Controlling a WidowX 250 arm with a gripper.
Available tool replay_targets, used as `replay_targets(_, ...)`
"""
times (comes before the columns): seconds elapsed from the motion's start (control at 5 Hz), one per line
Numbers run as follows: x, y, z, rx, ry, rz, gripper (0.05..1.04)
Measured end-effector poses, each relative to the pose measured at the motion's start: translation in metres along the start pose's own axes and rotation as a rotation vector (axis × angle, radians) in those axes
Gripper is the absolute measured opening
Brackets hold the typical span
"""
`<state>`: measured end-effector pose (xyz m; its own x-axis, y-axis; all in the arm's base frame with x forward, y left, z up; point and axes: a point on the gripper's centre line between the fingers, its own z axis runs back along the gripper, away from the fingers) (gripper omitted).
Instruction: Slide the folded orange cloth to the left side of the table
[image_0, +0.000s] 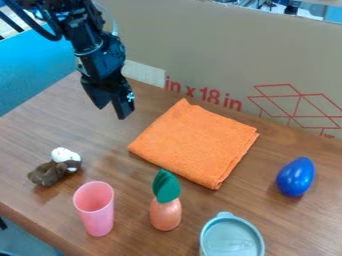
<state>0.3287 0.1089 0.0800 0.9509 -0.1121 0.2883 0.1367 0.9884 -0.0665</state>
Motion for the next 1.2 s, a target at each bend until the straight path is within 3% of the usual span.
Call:
replay_targets(0.2,-0.004,-0.003,-0.01,-0.015,0.028,0.0,1.001)
replay_targets(0.4,0.005,-0.028,-0.02,0.021,0.025,0.027,1.001)
replay_targets(0.6,0.015,-0.057,-0.013,0.081,0.002,-0.008,1.001)
replay_targets(0.8,0.019,-0.082,-0.016,0.087,0.001,-0.002,1.001)
replay_targets(1.2,0.04,-0.125,-0.021,-0.001,-0.015,0.001,1.001)
